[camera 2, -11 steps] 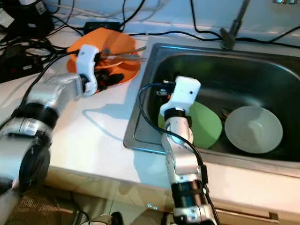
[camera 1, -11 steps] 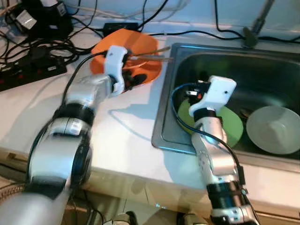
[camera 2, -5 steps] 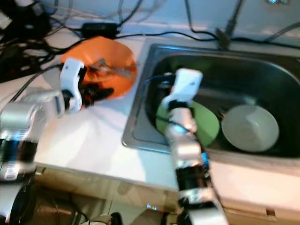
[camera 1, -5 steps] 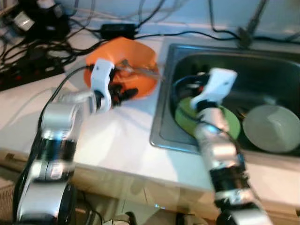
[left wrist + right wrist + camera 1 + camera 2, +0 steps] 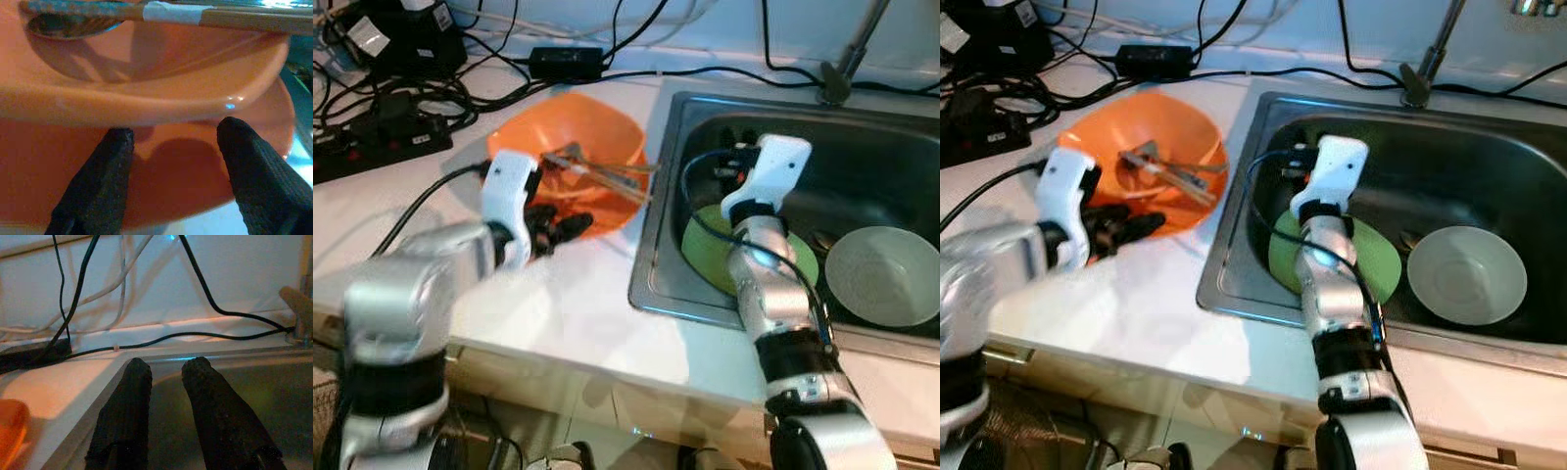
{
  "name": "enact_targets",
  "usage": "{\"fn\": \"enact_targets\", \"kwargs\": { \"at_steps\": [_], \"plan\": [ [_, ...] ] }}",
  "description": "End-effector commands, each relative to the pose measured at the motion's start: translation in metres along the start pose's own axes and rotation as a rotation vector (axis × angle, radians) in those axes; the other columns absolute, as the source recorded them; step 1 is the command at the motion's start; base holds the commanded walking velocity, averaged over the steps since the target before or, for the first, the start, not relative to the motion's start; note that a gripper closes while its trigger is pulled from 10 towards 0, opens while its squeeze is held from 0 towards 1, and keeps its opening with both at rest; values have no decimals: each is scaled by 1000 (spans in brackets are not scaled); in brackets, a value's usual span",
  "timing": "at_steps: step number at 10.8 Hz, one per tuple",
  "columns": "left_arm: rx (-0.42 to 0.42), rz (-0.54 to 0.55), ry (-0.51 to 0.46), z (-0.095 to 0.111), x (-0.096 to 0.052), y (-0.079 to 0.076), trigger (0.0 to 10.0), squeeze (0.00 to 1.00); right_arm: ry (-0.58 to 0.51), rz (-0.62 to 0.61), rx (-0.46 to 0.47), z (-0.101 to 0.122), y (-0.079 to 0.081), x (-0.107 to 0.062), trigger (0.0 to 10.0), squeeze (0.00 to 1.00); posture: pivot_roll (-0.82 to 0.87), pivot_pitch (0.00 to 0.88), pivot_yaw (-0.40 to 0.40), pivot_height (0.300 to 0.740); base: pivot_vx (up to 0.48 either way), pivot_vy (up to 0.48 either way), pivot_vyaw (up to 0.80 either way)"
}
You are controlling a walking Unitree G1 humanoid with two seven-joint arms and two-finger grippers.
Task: Kitchen organization
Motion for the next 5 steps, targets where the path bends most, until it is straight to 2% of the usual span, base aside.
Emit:
{"fn": "enact_targets", "kwargs": {
  "at_steps": [1, 3, 5],
  "plan": [
    [-29, 2, 61, -13, -4, -2, 10000, 0, 32, -3, 9, -11, -2, -3, 10000, 0, 175, 111, 22, 740, 0, 0, 0],
    [-35, 15, 71, -23, -16, -9, 10000, 0, 29, -3, 4, -10, -5, 1, 10000, 0, 187, 119, 0, 740, 0, 0, 0],
    [-10, 42, 45, -20, -30, -13, 10000, 0, 28, -1, 1, -11, -7, 3, 10000, 0, 201, 125, -26, 740, 0, 0, 0]
  ]
}}
Point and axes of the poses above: a point about 5 cm out from each wrist's last joint towards the gripper, its own x axis pointing out of the wrist towards the gripper, its own z axis along the axis of the wrist's last joint, y = z × x, the point moved 2 cm from there along x, pointing out of the wrist towards the gripper, and after that the axes turned 14 degrees about -x, right-handed, at the moved point
